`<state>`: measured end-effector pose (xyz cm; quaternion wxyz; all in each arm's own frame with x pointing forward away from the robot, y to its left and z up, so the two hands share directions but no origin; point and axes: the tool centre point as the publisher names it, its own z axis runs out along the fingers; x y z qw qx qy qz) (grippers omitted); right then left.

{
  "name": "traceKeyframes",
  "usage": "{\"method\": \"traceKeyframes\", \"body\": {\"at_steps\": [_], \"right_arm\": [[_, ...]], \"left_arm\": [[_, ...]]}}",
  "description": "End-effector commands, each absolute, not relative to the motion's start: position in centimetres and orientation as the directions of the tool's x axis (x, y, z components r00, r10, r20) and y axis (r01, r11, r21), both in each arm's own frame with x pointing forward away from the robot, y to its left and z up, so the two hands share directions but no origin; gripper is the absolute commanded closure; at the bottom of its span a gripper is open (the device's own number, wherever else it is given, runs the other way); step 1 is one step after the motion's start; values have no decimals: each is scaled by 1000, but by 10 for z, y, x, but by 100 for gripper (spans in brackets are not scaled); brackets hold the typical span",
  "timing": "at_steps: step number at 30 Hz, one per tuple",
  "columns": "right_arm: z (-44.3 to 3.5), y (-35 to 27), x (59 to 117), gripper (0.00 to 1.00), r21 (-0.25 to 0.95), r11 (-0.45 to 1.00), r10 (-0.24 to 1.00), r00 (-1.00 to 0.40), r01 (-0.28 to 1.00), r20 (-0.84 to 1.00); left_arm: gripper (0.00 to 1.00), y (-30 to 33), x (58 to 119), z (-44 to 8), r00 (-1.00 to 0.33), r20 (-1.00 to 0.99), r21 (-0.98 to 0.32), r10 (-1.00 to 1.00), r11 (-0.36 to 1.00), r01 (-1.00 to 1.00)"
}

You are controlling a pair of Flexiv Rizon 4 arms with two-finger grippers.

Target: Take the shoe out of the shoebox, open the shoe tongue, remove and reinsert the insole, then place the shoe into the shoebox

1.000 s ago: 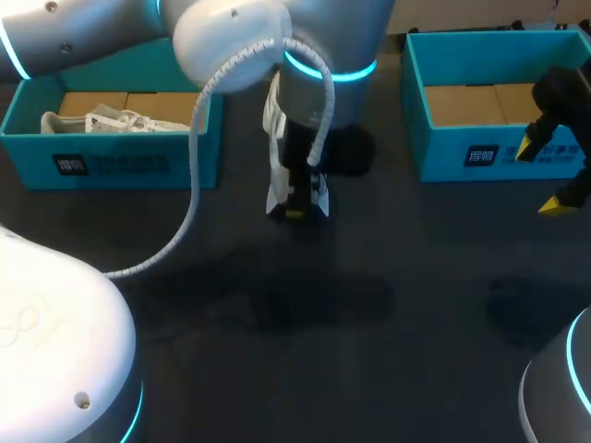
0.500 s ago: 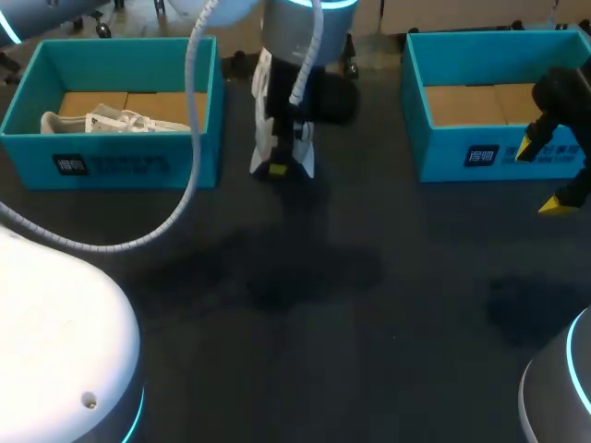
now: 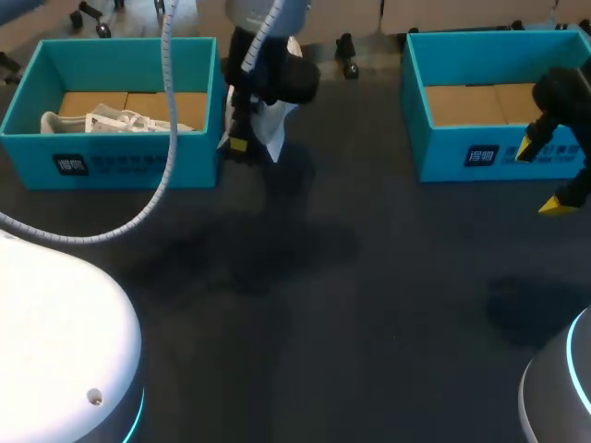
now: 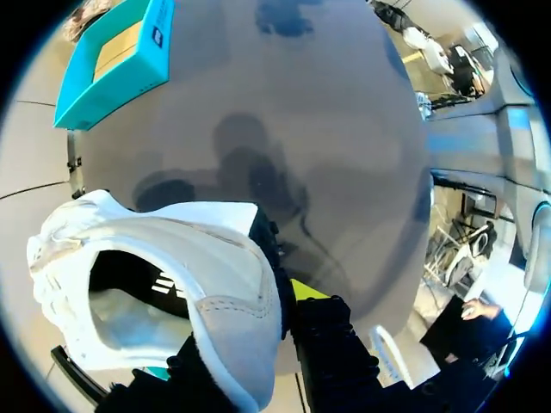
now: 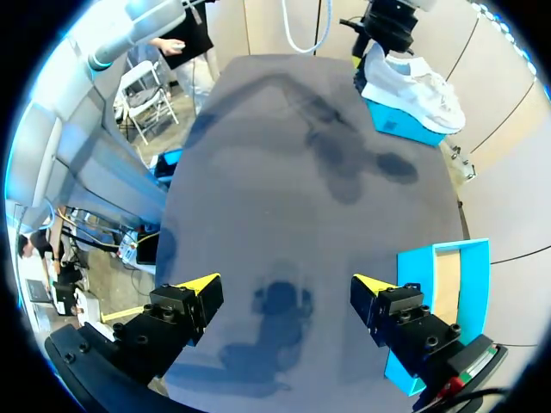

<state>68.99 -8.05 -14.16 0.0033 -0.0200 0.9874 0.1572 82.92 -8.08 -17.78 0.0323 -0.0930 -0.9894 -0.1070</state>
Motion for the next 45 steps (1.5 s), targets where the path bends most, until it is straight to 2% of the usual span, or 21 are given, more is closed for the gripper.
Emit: {"method": "traceKeyframes", "body": {"at_steps": [1, 10, 16, 31, 45], "right_arm": [[-142, -80, 691, 0, 308, 950, -39, -999, -40, -10], [-142, -80, 691, 0, 308, 950, -39, -999, -40, -10], [-142, -80, 691, 0, 308, 950, -39, -999, -40, -10], [-142, -80, 691, 0, 308, 950, -39, -999, -40, -10], [-142, -80, 691, 0, 308, 950, -39, -999, -40, -10]], "left_arm": [[100, -61, 844, -174, -977, 96, 169, 191, 964, 205], [100, -18, 877, -170, -982, 123, 137, 145, 977, 162], [100, 8, 895, -171, -966, 162, 94, 201, 971, 218], [100, 85, 933, -160, -982, 163, 118, 101, 986, 121], [100, 144, 946, -152, -984, 123, 122, 131, 982, 146]]}}
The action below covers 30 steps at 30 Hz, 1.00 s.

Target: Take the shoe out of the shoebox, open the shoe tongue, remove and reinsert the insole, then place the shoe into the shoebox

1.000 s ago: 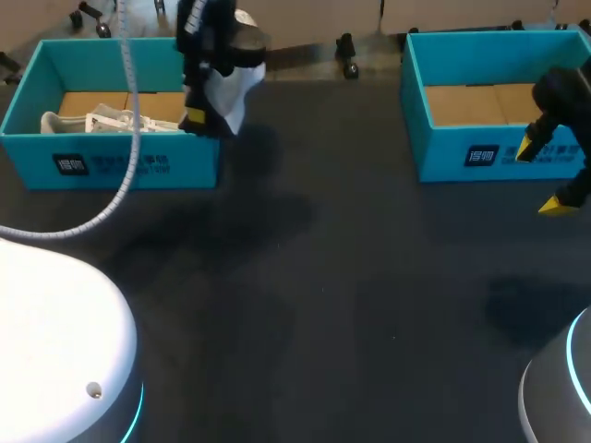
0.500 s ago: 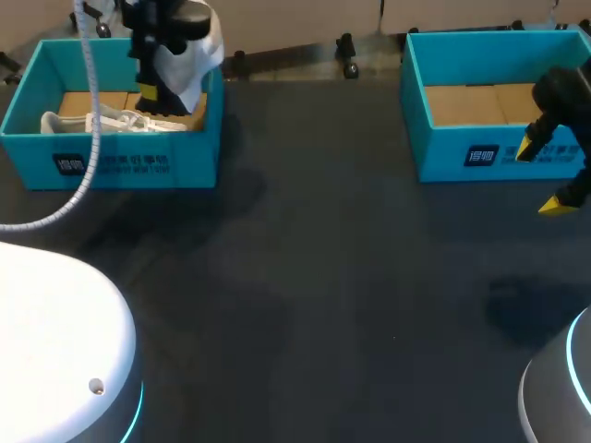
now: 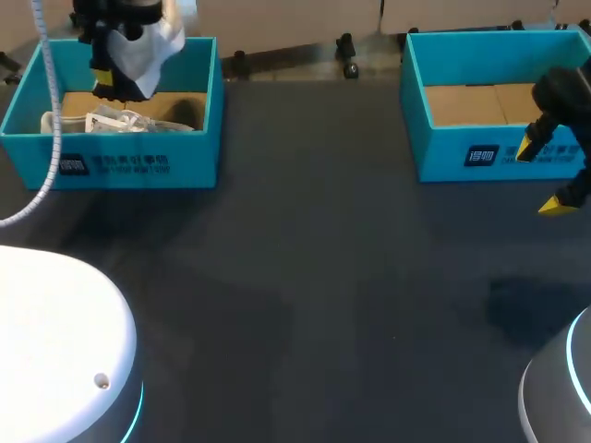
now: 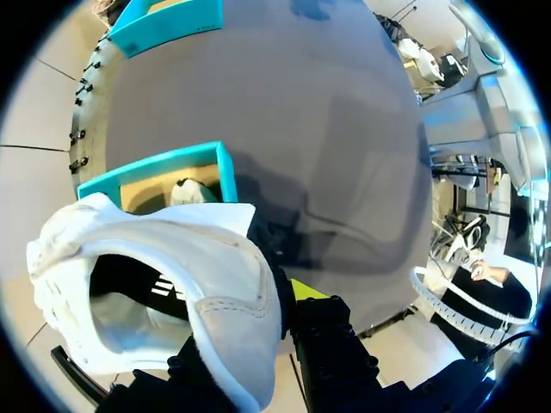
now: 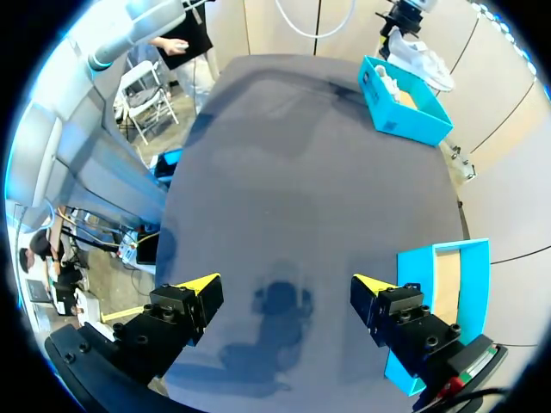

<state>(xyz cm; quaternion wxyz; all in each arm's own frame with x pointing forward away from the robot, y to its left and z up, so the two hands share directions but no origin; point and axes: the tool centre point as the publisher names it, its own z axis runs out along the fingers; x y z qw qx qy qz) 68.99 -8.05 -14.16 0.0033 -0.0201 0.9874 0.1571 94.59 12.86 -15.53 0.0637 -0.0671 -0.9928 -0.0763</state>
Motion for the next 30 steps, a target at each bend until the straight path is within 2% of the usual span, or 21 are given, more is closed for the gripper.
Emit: {"method": "traceKeyframes", "body": {"at_steps": [1, 8, 30], "right_arm": [[-142, -80, 691, 0, 308, 950, -39, -999, -40, -10], [-142, -80, 691, 0, 308, 950, -39, -999, -40, -10], [-142, -80, 691, 0, 308, 950, -39, -999, -40, -10]], "left_arm": [[100, 150, 949, -151, -984, 123, 116, 131, 983, 145], [100, 177, 965, -160, -986, 164, 136, 29, 989, 52], [100, 177, 965, -160, -986, 164, 136, 29, 989, 52]]}}
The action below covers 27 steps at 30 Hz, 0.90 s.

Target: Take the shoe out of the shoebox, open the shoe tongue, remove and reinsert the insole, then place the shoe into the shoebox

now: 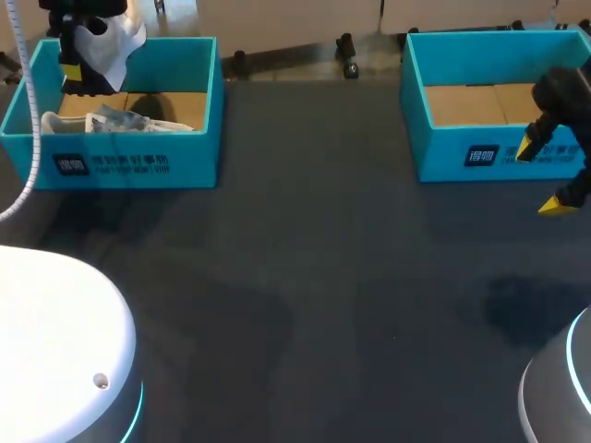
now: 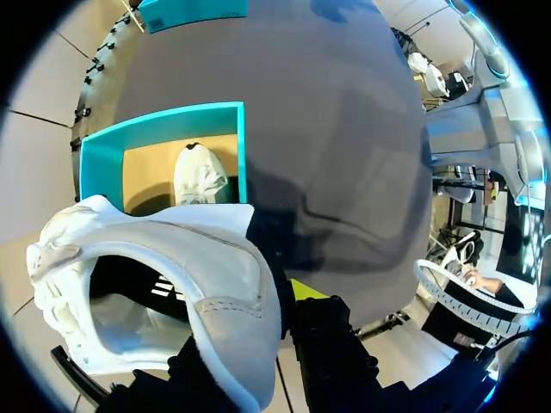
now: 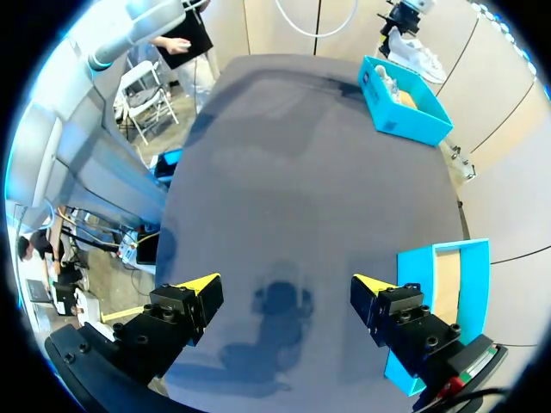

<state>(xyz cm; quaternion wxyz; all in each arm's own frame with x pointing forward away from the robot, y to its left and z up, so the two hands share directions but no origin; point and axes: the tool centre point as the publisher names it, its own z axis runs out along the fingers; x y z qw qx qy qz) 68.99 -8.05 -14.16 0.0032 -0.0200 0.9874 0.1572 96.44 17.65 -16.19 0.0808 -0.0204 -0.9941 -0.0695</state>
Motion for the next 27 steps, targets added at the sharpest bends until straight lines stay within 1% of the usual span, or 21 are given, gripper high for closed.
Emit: {"method": "traceKeyframes", "body": {"at_steps": [1, 2, 4, 6, 7, 8, 10, 11, 15, 22, 27], "right_arm": [[-142, -80, 691, 0, 308, 950, -39, -999, -40, -10], [-142, -80, 691, 0, 308, 950, -39, -999, -40, -10], [-142, -80, 691, 0, 308, 950, -39, -999, -40, -10], [-142, -80, 691, 0, 308, 950, -39, -999, -40, -10], [-142, -80, 691, 0, 308, 950, -39, -999, -40, -10], [-142, -80, 691, 0, 308, 950, -39, -999, -40, -10], [-142, -80, 691, 0, 308, 950, -39, -999, -40, -10], [-142, -80, 691, 0, 308, 950, -39, -999, -40, -10], [-142, -80, 691, 0, 308, 950, -39, -999, -40, -10], [-142, -80, 691, 0, 308, 950, -39, -999, -40, -10], [-142, -80, 691, 0, 308, 950, -39, -999, -40, -10]], "left_arm": [[100, 179, 968, -160, -984, 169, 155, 51, 985, 78], [100, 181, 972, -160, -983, 171, 172, 60, 981, 90], [100, 188, 980, -158, -983, 165, 165, 77, 981, 104], [100, 195, 989, -156, -993, 114, 189, 39, 980, 60], [100, 198, 994, -155, -989, 122, 183, 84, 977, 106], [100, 203, 1001, -154, -991, 115, 170, 62, 982, 81], [100, 211, 1014, -153, -986, 135, 148, 94, 982, 114], [100, 215, 1022, -153, -990, 126, 153, 60, 985, 80], [100, 228, 1048, -155, -984, 155, 156, 90, 981, 114], [100, 243, 1085, -158, -992, 112, 167, 65, 982, 83], [100, 244, 1088, -159, -990, 117, 159, 83, 982, 101]]}}
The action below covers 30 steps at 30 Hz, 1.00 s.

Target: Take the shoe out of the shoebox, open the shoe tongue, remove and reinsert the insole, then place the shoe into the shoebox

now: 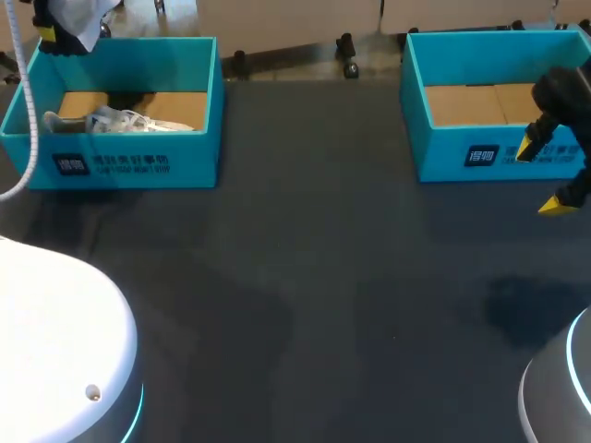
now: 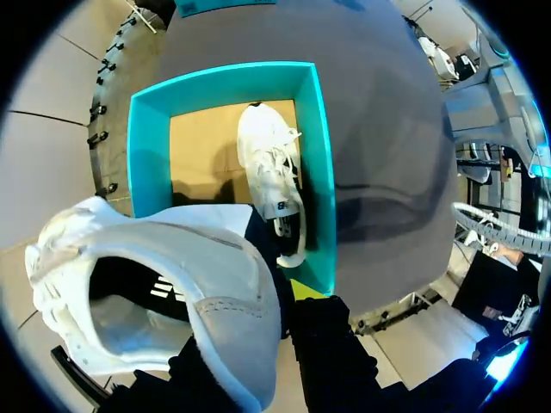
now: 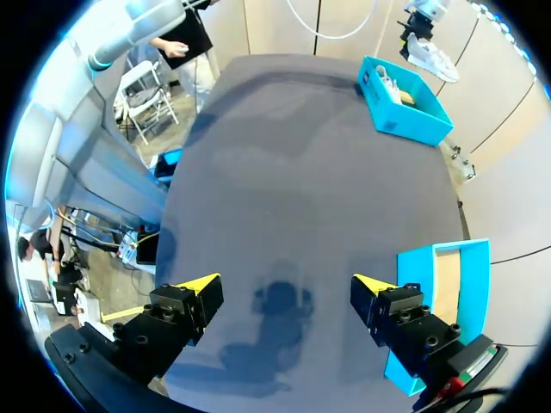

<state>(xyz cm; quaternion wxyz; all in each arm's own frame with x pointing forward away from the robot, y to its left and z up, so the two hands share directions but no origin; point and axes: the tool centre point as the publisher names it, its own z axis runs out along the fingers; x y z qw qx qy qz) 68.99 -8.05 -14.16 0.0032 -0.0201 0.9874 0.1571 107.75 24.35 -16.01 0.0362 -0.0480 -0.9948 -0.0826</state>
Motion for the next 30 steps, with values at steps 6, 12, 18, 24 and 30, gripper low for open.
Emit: {"method": "traceKeyframes", "body": {"at_steps": [6, 12, 18, 24, 30], "right_arm": [[-142, -80, 691, 0, 308, 950, -39, -999, -40, -10], [-142, -80, 691, 0, 308, 950, -39, -999, -40, -10], [-142, -80, 691, 0, 308, 950, -39, -999, -40, -10], [-142, -80, 691, 0, 308, 950, -39, -999, -40, -10], [-142, -80, 691, 0, 308, 950, -39, -999, -40, -10]], "left_arm": [[100, 245, 1091, -159, -990, 113, 161, 80, 982, 98], [100, 245, 1091, -159, -990, 113, 161, 80, 982, 98], [100, 245, 1091, -159, -990, 113, 161, 80, 982, 98], [100, 245, 1091, -159, -990, 113, 161, 80, 982, 98], [100, 233, 1084, -162, -955, 147, 185, 260, 941, 284]]}}
